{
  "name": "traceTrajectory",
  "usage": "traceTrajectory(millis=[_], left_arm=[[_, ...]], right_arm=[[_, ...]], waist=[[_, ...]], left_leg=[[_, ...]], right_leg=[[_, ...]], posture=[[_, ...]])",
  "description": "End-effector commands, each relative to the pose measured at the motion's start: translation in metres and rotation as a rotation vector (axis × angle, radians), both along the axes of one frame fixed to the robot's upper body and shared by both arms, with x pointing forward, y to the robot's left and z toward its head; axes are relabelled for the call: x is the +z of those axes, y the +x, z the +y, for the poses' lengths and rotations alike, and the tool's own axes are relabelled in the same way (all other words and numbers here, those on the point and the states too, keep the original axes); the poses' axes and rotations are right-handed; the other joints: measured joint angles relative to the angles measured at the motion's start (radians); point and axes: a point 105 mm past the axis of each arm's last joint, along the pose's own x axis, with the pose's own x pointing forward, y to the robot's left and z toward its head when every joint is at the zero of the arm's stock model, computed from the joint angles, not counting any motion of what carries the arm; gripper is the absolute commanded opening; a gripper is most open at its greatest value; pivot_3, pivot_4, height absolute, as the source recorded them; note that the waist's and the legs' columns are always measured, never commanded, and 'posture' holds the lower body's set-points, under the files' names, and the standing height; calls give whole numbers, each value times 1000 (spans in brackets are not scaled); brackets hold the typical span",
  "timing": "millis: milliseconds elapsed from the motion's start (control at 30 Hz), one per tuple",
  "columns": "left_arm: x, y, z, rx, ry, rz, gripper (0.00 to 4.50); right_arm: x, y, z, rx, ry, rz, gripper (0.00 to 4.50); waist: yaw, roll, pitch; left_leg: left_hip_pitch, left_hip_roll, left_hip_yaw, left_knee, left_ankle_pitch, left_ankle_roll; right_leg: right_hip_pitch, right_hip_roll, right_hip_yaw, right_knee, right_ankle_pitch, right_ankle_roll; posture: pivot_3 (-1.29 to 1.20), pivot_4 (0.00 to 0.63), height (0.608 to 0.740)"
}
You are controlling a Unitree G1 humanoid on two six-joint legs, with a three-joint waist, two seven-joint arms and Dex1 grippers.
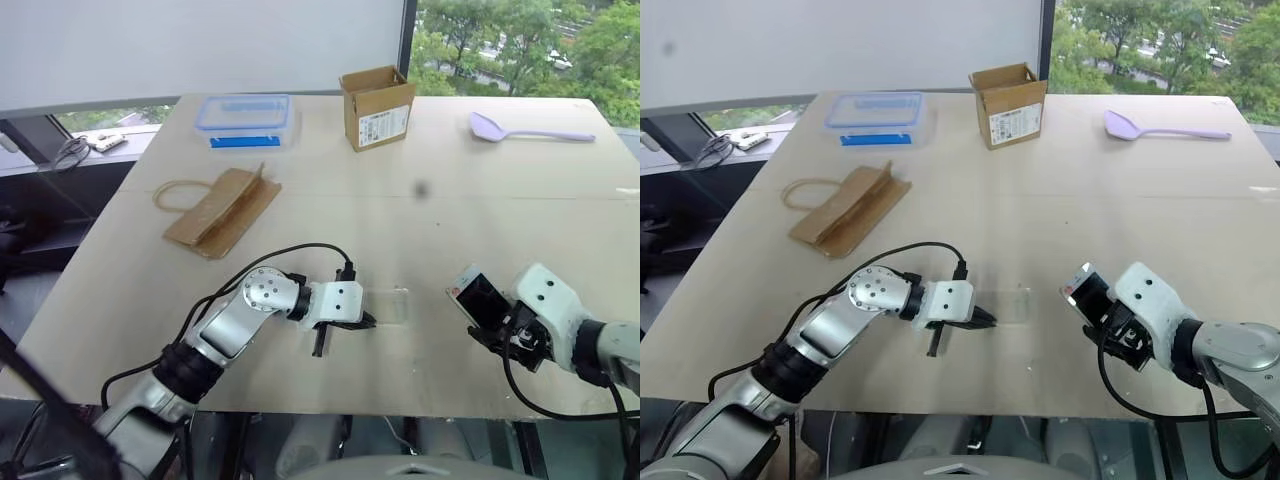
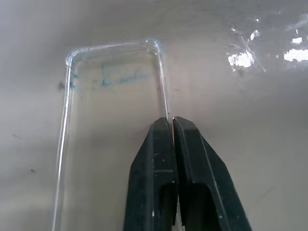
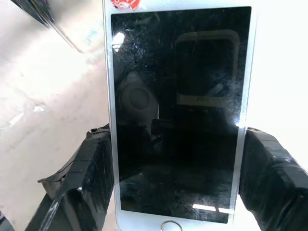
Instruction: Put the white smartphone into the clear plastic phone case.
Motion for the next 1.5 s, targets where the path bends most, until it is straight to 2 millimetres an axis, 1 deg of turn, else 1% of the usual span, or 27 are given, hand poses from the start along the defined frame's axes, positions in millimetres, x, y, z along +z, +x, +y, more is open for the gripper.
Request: traceTrajectory(millis=[33,133,200,267,300,367,433,500,533,567,600,633,667,700,833,867,967,1067,1133,1167,1200,1300,1333,1400,1433,1467,1500], left_arm=[[-19,44,33,58,137,-61,0],[-2,66,18,38,93,-78,0],[6,76,6,22,106,-89,0],[14,80,-11,-1,104,-77,0],[17,80,-18,-21,98,-76,0],[20,77,-28,-35,87,-45,0],[26,70,-37,-67,77,-26,0],[36,60,-45,-72,61,26,0],[42,53,-47,-64,58,45,0],[46,48,-48,-57,58,57,0],[48,44,-49,-48,60,61,0],[51,39,-49,-27,51,66,0],[53,36,-50,-10,45,71,0],[53,31,-50,2,40,76,0],[52,22,-53,32,34,80,0],[53,20,-56,35,25,85,0],[56,16,-63,38,6,86,0],[53,13,-62,27,19,114,0],[55,14,-63,35,-1,125,605],[54,13,-62,29,-3,125,1039],[54,12,-62,24,-2,125,1364],[67,12,-55,35,-78,141,2764],[72,12,-49,51,-106,152,3279],[83,13,-32,102,-164,172,3279],[87,14,-23,142,-192,189,3361],[89,15,-14,180,-221,198,3361],[88,17,-4,227,-239,203,3361]], right_arm=[[10,4,5,19,0,-62,3000],[14,7,8,20,7,-85,3000],[16,9,10,20,12,-98,3000],[18,12,12,24,19,-109,3000],[19,14,13,29,13,-112,3000],[19,17,13,31,0,-113,3000],[20,20,13,36,-10,-119,3000],[22,24,14,47,-23,-132,3000],[24,26,16,58,-24,-140,3000],[24,27,17,65,-25,-144,3000],[25,29,18,69,-26,-147,3000],[27,31,20,81,-31,-163,3000],[28,33,21,88,-35,-174,3000],[28,35,22,94,-31,-170,3000],[26,41,25,139,-82,-158,3000],[26,43,24,148,-114,-157,3000],[26,49,25,177,-131,-136,3000],[25,55,28,219,-152,-116,3000],[25,59,31,247,-155,-102,3000],[25,62,33,264,-156,-94,3000],[25,63,34,275,-157,-88,3000],[21,72,41,311,-159,-73,3000],[19,74,43,321,-160,-67,3000],[16,78,47,354,-159,-58,3000],[16,79,50,367,-150,-53,4014],[14,79,53,383,-141,-47,4330],[12,79,56,402,-140,-41,4430]], waist=[[0,-1,1],[-8,-2,2],[-14,-3,3],[-20,-3,5],[-22,-3,5],[-25,-3,5],[-26,-3,5],[-27,-3,5],[-28,-3,5],[-31,-4,5],[-32,-4,5],[-34,-4,5],[-37,-4,6],[-37,-4,6],[-37,-3,7],[-35,-3,8],[-29,-4,10],[-32,-3,11],[-34,-3,11],[-34,-3,11],[-35,-3,11],[-39,-3,11],[-40,-3,11],[-44,-2,12],[-48,-2,12],[-50,-2,12],[-53,-2,12]], left_leg=[[0,0,0,0,0,0],[-2,3,4,-1,0,-1],[-7,3,3,-1,0,-1],[-14,3,3,-1,0,0],[-14,3,3,-1,3,5],[-13,2,3,0,6,9],[-13,2,4,2,8,11],[-14,0,4,2,16,13],[-15,0,5,2,17,13],[-16,0,4,1,16,13],[-19,-1,4,0,15,13],[-24,-2,4,0,15,13],[-31,-3,4,0,17,8],[-34,-4,4,-1,17,7],[-33,-6,4,-5,16,6],[-32,-6,4,-4,16,7],[-32,-6,3,-4,13,12],[-30,-6,2,-2,13,12],[-29,-6,3,-2,13,12],[-29,-6,3,-2,13,12],[-30,-6,3,-2,13,12],[-29,-6,3,-2,14,10],[-29,-6,3,-2,15,9],[-29,-6,3,-2,15,8],[-30,-6,3,-2,15,8],[-29,-6,3,-2,15,8],[-29,-6,3,-2,15,8]], right_leg=[[1,-1,-1,0,0,0],[4,-5,-5,-1,0,0],[2,-6,-9,-4,0,0],[-4,-7,-12,-5,0,0],[-4,-8,-14,-5,0,1],[-4,-8,-17,-5,5,7],[-4,-8,-18,-5,11,8],[-4,-7,-19,-3,14,8],[-4,-7,-19,-3,15,12],[-5,-7,-20,-3,14,14],[-9,-7,-19,-4,15,12],[-13,-7,-18,-4,15,13],[-20,-7,-18,-4,14,14],[-23,-7,-16,-4,13,14],[-22,-7,-14,-11,12,14],[-21,-7,-14,-11,12,14],[-21,-7,-14,-11,12,14],[-19,-7,-15,-9,13,14],[-20,-7,-15,-7,13,14],[-20,-7,-14,-7,13,14],[-21,-7,-14,-6,13,14],[-22,-7,-13,-4,13,13],[-22,-7,-13,-4,13,13],[-22,-7,-13,-4,13,13],[-22,-7,-13,-4,13,13],[-22,-7,-13,-4,13,13],[-22,-7,-13,-4,13,13]], posture=[[0,150,740],[0,150,740],[0,150,740],[0,150,740],[0,150,740],[0,150,740],[0,150,740],[0,150,740],[0,150,740],[0,150,740],[0,150,740],[0,150,740],[0,150,740],[0,150,740],[0,150,740],[0,150,740],[0,150,740],[0,150,740],[0,150,740],[0,150,740],[0,150,740],[0,150,740],[0,150,740],[0,150,740],[0,150,740],[0,150,740],[0,150,740]])
